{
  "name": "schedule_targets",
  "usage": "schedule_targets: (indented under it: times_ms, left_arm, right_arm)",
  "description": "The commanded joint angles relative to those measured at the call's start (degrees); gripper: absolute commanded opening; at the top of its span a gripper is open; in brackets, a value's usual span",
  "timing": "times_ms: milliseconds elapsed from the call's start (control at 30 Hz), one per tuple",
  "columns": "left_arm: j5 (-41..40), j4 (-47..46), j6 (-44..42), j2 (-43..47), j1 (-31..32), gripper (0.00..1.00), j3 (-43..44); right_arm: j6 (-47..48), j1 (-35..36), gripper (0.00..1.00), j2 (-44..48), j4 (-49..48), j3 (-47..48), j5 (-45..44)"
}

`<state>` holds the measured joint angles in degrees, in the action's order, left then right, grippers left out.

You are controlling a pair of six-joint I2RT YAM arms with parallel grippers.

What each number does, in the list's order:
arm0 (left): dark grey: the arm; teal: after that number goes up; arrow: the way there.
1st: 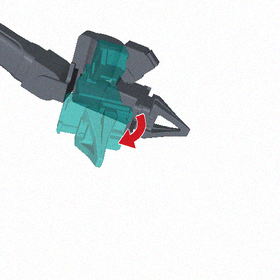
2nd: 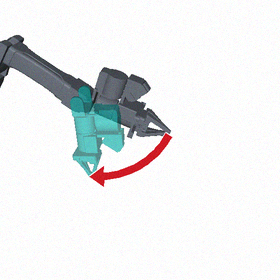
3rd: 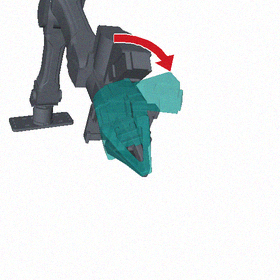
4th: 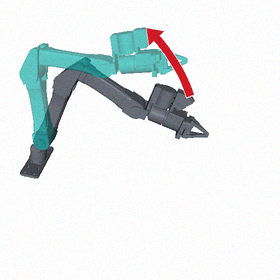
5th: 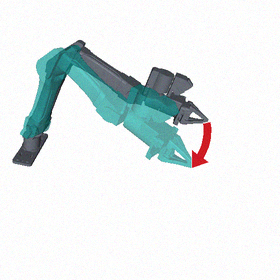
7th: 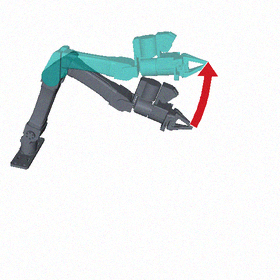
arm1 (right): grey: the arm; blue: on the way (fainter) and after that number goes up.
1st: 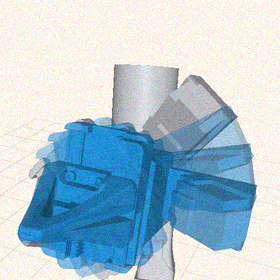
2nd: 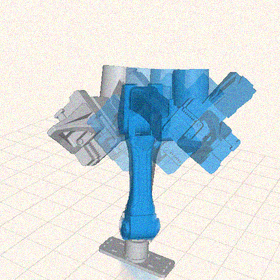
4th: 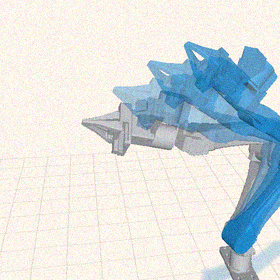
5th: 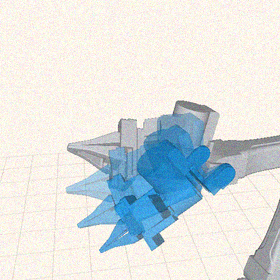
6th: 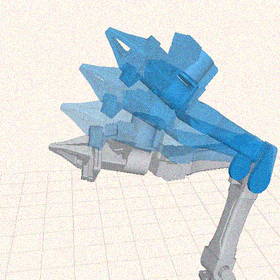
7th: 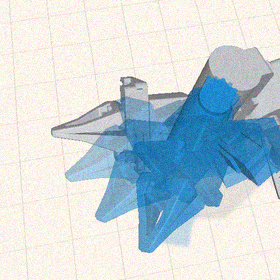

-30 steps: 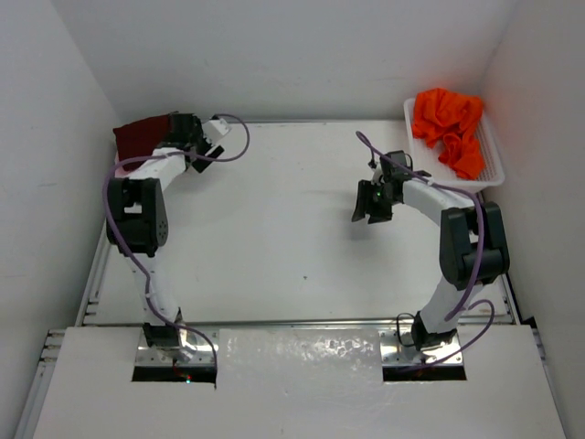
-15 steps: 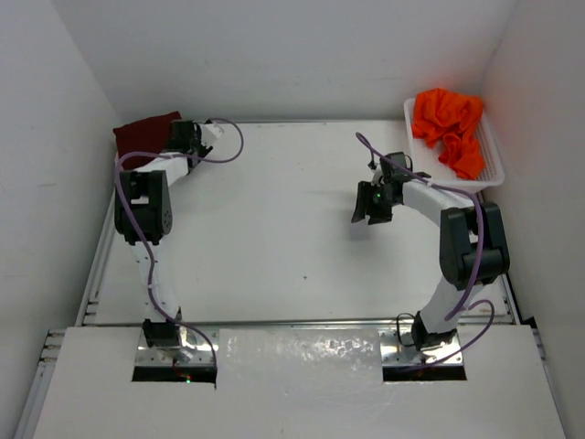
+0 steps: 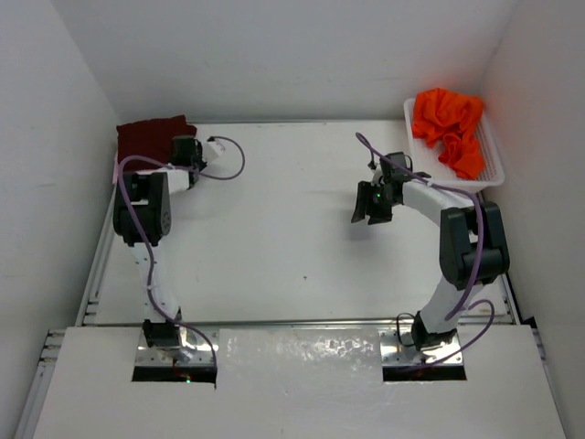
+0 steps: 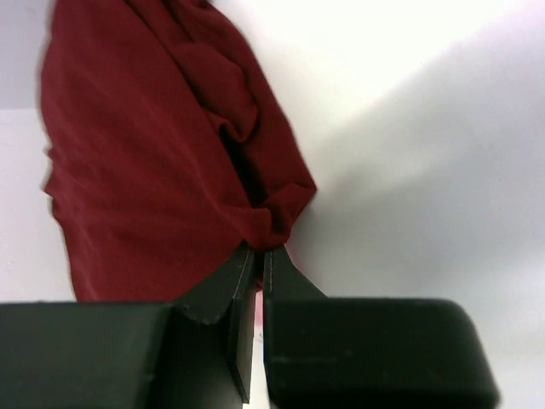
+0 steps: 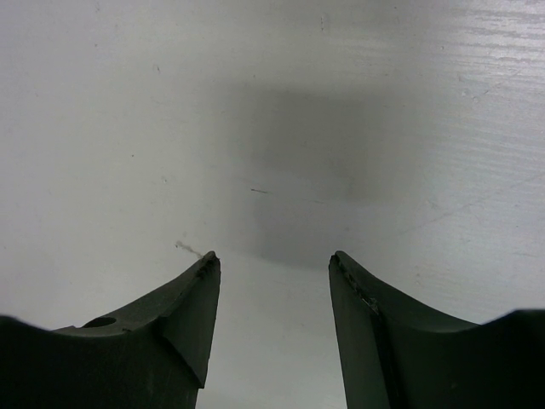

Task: Fold and stack the t-shirts
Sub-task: Grab crumpled tshirt from bin with the right arm

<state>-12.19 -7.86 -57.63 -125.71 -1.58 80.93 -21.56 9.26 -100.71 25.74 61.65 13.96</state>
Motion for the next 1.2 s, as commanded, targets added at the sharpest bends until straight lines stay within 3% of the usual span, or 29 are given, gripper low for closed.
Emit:
schedule_targets:
  times_ms: [0, 233, 267, 300, 333, 400, 433, 467, 533, 733, 767, 800, 833, 900, 967, 1000, 1167]
  left_arm:
    - [3.6, -2.0, -4.4, 6.7, -0.1, 0.0, -5.2]
    - [4.2, 0.1, -6.5, 8.0, -0.8, 0.0, -8.1]
    - [3.6, -0.1, -6.1, 7.4, -0.9, 0.04, -7.6]
    - [2.8, 0.3, -4.7, 7.2, -0.8, 0.1, -6.8]
    - [2.7, 2.7, -3.9, 7.0, -0.8, 0.27, -4.7]
    - [3.5, 5.1, -1.3, 6.8, -0.9, 0.47, -2.4]
    - [4.3, 6.5, -0.6, 7.1, -1.0, 0.71, -0.4]
    - [4.9, 9.7, 0.2, 7.8, -1.0, 0.76, 0.5]
    - [7.0, 13.6, 2.2, 9.8, -0.9, 0.98, 2.5]
    - [13.7, 28.1, 10.9, 14.3, -0.7, 1.0, 13.7]
    - [14.7, 30.2, 12.3, 14.8, -0.7, 1.0, 15.7]
    - [17.0, 32.4, 14.7, 14.8, -0.7, 1.0, 17.5]
    - [18.5, 36.4, 16.0, 15.0, -0.8, 1.0, 21.3]
    - [22.5, 38.8, 21.4, 15.1, -0.8, 1.0, 25.9]
    - [24.5, 40.5, 25.0, 15.5, -0.9, 1.0, 28.6]
    - [26.6, 41.3, 28.3, 15.5, -0.9, 1.0, 31.3]
    - [32.5, 45.2, 36.9, 12.8, -0.9, 1.0, 40.5]
  right_arm:
    - [0.6, 0.3, 0.53, 0.5, -1.2, 0.4, 0.5]
    - [0.8, 0.2, 0.55, 1.2, -1.2, 0.4, 0.8]
    - [0.7, 0.2, 0.56, 1.2, -1.1, 0.8, 1.3]
    - [0.7, 0.1, 0.56, 1.1, -0.6, 1.5, 1.5]
    - [0.8, 0.1, 0.58, 1.2, -0.2, 3.2, 1.8]
    - [1.3, -0.4, 0.61, 1.6, 0.7, 6.0, 2.0]
    - [1.6, -0.7, 0.62, 1.7, 1.5, 9.8, 2.1]
    - [2.0, -1.1, 0.67, 1.6, 2.5, 12.2, 2.2]
    - [3.3, -2.6, 0.78, -0.5, 7.1, 21.9, 2.0]
    - [0.2, -11.6, 0.76, -12.1, 12.5, 45.7, -1.6]
    - [-1.0, -14.5, 0.73, -13.9, 12.2, 48.0, -2.4]
    - [-4.0, -16.0, 0.56, -15.6, 10.8, 50.2, -3.1]
    - [-5.4, -17.2, 0.47, -18.6, 9.5, 52.8, -5.4]
    - [-8.5, -20.0, 0.4, -20.9, 4.9, 54.3, -9.4]
    - [-9.9, -21.7, 0.41, -23.4, 1.4, 54.2, -14.8]
    - [-8.8, -21.6, 0.49, -23.9, -2.4, 54.5, -17.6]
    - [-4.2, -19.6, 0.61, -29.4, -7.1, 60.3, -38.3]
